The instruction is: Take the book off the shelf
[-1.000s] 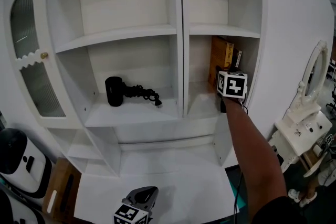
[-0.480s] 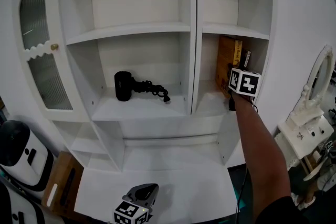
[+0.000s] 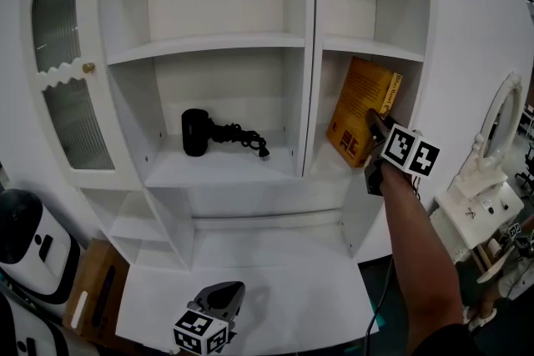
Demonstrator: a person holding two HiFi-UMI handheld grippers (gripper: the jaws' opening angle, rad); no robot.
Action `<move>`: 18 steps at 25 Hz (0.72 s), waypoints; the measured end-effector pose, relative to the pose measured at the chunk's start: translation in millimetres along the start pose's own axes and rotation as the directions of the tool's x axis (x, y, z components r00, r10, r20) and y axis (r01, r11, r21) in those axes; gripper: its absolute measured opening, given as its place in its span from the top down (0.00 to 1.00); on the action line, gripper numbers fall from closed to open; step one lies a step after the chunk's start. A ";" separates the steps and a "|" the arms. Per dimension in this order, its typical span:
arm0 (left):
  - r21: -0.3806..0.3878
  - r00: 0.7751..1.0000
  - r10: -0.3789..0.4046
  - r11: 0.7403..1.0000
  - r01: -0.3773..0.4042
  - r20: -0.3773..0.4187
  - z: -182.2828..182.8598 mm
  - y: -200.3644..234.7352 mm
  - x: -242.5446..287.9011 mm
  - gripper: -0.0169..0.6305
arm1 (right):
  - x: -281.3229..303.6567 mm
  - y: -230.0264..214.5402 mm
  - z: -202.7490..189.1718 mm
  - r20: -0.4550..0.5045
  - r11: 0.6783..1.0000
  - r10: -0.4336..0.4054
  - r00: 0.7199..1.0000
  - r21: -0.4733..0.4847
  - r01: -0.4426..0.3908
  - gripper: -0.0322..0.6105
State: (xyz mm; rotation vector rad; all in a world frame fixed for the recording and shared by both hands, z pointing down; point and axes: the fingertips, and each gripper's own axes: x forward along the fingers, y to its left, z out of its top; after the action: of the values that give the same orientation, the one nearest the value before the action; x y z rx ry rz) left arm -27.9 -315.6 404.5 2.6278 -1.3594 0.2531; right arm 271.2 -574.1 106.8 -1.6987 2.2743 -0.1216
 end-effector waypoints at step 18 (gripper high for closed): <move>-0.014 0.999 -0.022 1.000 0.023 0.037 5.0 10.9 10.9 0.96 | -160.3 36.1 -28.8 0.122 0.930 0.307 0.944 0.171 -0.324 0.70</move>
State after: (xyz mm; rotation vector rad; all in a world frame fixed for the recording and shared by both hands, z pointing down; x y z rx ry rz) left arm -30.3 -331.6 402.9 2.6472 -1.3367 0.1915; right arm 270.6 -414.5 155.3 -1.2021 2.3474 -0.1769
